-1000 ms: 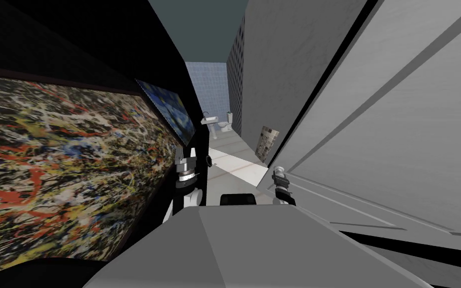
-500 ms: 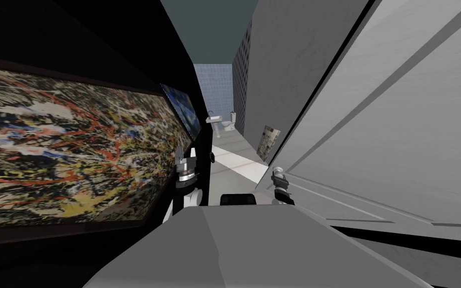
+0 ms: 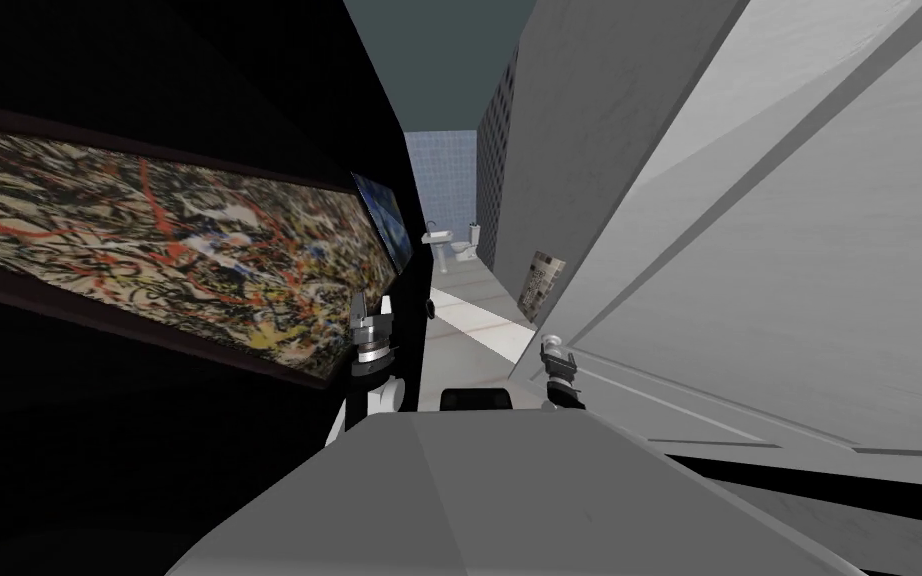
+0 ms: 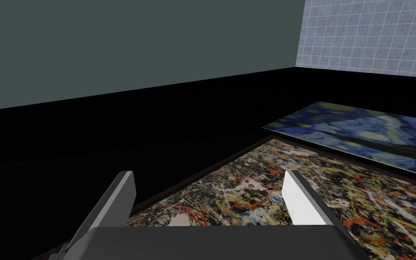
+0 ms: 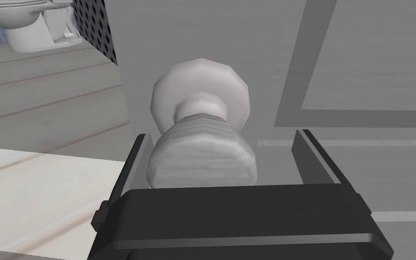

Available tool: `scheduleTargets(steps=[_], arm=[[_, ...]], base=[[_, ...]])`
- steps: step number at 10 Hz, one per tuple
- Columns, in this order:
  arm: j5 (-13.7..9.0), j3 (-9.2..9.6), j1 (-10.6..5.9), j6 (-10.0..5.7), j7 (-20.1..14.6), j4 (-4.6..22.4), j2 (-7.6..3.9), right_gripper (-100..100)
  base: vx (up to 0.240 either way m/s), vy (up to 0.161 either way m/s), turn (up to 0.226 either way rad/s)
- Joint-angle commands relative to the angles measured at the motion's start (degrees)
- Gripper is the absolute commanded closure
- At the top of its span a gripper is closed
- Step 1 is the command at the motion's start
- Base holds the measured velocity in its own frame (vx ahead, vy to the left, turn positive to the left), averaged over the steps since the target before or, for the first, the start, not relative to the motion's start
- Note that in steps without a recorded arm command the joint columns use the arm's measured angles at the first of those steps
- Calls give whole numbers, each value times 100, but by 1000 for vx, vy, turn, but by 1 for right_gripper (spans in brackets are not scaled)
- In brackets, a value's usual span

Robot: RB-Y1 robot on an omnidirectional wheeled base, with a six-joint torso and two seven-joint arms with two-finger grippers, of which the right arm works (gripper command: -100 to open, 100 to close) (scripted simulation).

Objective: Pull the door open

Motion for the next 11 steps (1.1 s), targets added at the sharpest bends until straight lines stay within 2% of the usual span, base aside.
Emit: scheduleTargets(steps=[1, 4, 6, 9, 11], arm=[[-10, -36, 132, -175, 88, 108, -17, 100], [55, 32, 215, -436, 269, 242, 107, 100], [55, 32, 215, -436, 269, 242, 107, 100], [142, 117, 304, -737, 496, 415, 256, 100], [154, 129, 315, -776, 528, 440, 276, 100]], base=[[-111, -55, 185], [-75, -25, 100], [-11, -9, 5], [0, -7, 18], [-12, 4, 13]])
